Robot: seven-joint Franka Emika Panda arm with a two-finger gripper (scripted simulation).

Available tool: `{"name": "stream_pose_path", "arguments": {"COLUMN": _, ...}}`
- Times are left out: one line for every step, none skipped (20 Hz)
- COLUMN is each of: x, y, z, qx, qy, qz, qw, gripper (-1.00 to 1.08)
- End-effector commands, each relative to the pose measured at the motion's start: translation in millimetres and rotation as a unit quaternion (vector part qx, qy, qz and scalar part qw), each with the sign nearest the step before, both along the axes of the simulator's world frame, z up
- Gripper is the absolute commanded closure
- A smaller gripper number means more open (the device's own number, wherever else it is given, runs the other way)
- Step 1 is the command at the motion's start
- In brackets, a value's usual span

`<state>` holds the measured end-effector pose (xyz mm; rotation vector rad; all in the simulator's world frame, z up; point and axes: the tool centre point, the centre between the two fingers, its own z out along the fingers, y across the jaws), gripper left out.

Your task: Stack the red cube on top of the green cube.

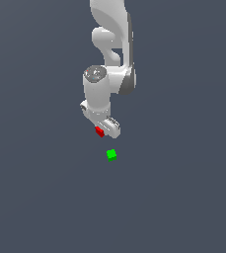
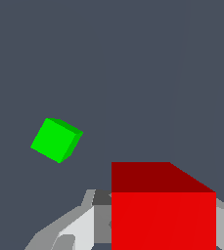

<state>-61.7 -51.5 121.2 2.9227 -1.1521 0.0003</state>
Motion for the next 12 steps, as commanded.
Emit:
{"name": "stream_pose_path", "arguments": {"x": 0, "y": 0, "z": -1, "qx": 0.000, "qy": 0.000, "qz": 0.000, "qw": 1.0000, "gripper": 1.08}}
{"name": "stream_pose_path", "arguments": {"x": 0, "y": 0, "z": 0, "qx": 0.000, "qy": 0.000, "qz": 0.000, "qw": 1.0000, "gripper": 1.08}}
{"name": "stream_pose_path", "arguments": {"x": 0, "y": 0, "z": -1, "qx": 0.000, "qy": 0.000, "qz": 0.000, "qw": 1.0000, "gripper": 1.08}}
{"name": "stream_pose_path", "arguments": {"x": 1, "y": 1, "z": -1, "qx": 0.000, "qy": 0.000, "qz": 0.000, "qw": 1.0000, "gripper": 1.08}}
{"name": "stream_pose_path", "arguments": {"x": 2, "y": 1, "z": -2, "qx": 0.000, "qy": 0.000, "qz": 0.000, "qw": 1.0000, "gripper": 1.08}}
{"name": "stream_pose_path", "arguments": {"x": 3, "y": 2, "z": -3, "qx": 0.000, "qy": 0.000, "qz": 0.000, "qw": 1.0000, "gripper": 1.08}}
{"name": "stream_pose_path", "arguments": {"x": 4, "y": 3, "z": -4, "qx": 0.000, "qy": 0.000, "qz": 0.000, "qw": 1.0000, "gripper": 1.08}}
{"name": "stream_pose_path", "arguments": {"x": 6, "y": 4, "z": -6, "qx": 0.000, "qy": 0.000, "qz": 0.000, "qw": 1.0000, "gripper": 1.08}}
{"name": "stream_pose_path", "arguments": {"x": 9, "y": 6, "z": -7, "qx": 0.000, "qy": 0.000, "qz": 0.000, "qw": 1.0000, "gripper": 1.08}}
{"name": "stream_pose_path", "arguments": {"x": 11, "y": 7, "z": -10, "qx": 0.000, "qy": 0.000, "qz": 0.000, "qw": 1.0000, "gripper": 1.08}}
{"name": "stream_pose_path", "arguments": {"x": 14, "y": 9, "z": -12, "qx": 0.000, "qy": 0.000, "qz": 0.000, "qw": 1.0000, "gripper": 1.08}}
{"name": "stream_pose_path", "arguments": {"x": 17, "y": 11, "z": -15, "qx": 0.000, "qy": 0.000, "qz": 0.000, "qw": 1.0000, "gripper": 1.08}}
